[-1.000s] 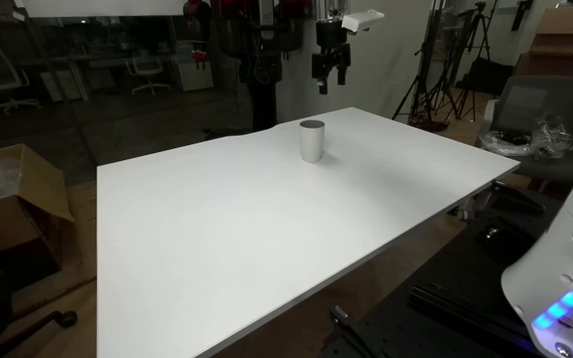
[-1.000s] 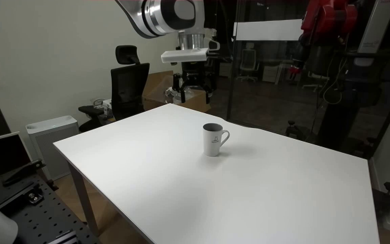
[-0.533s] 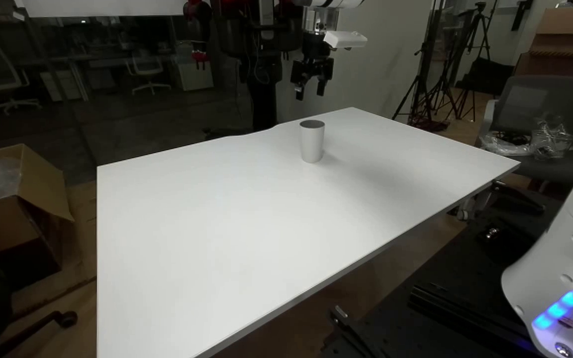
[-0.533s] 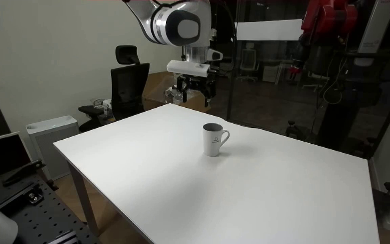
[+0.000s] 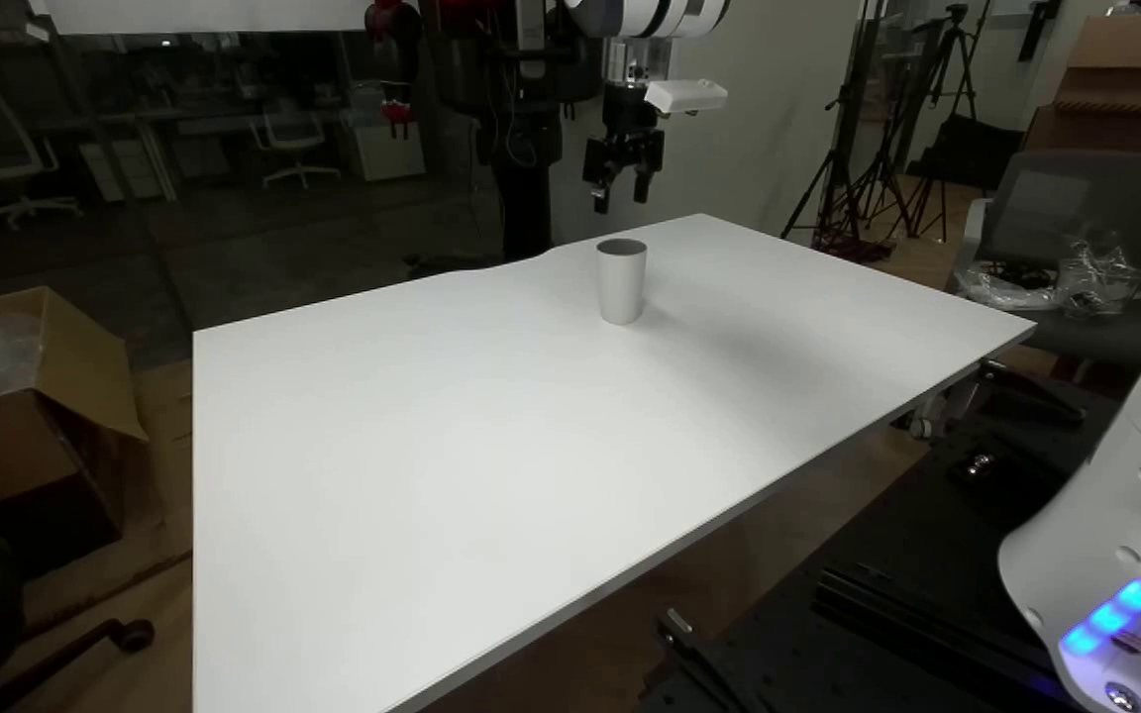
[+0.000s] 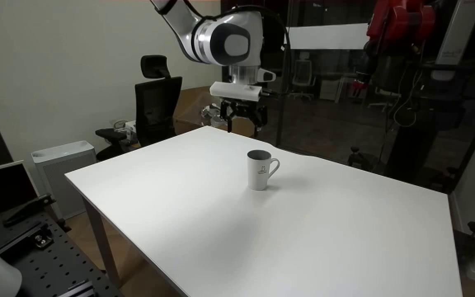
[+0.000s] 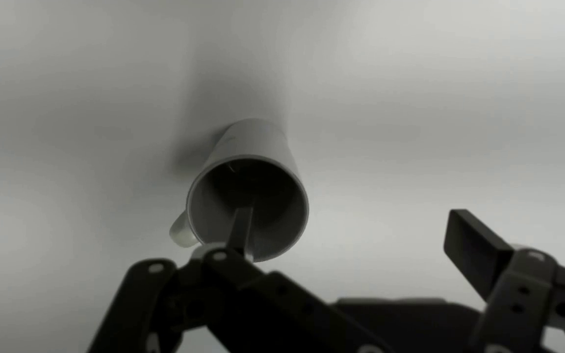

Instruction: Move the mug to the left

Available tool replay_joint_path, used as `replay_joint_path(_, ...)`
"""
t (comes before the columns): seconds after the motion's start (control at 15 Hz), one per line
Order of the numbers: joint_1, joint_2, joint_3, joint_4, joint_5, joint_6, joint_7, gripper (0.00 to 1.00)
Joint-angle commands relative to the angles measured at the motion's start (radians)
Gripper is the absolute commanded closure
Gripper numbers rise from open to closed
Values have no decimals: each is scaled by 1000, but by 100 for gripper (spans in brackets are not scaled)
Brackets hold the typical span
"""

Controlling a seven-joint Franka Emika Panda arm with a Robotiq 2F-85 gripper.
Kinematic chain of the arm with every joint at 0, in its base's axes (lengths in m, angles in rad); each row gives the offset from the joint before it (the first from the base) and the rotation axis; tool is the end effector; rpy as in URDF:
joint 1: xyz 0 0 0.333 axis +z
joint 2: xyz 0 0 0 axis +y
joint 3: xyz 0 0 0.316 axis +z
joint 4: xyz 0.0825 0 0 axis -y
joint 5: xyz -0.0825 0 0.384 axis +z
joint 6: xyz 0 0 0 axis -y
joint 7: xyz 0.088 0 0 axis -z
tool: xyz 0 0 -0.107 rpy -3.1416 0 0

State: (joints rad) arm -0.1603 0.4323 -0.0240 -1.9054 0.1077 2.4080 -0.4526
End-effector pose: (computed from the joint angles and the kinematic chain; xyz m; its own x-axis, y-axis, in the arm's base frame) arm 0.6259 -0.1151 0.2778 0.9776 0.1900 0.0907 0.1935 -0.9806 -0.0309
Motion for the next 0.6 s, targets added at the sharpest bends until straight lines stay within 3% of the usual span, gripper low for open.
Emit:
replay_joint_path(0.0, -21, 89, 2, 115, -55, -64, -12, 0)
replay_joint_path(0.33, -24, 211, 32, 255, -89, -142, -41, 0)
replay_joint_path(0.4, -30, 155, 26, 164, -84, -95, -23, 0)
replay_joint_path(0.53, -29, 176, 32, 176, -85, -91, -24, 0)
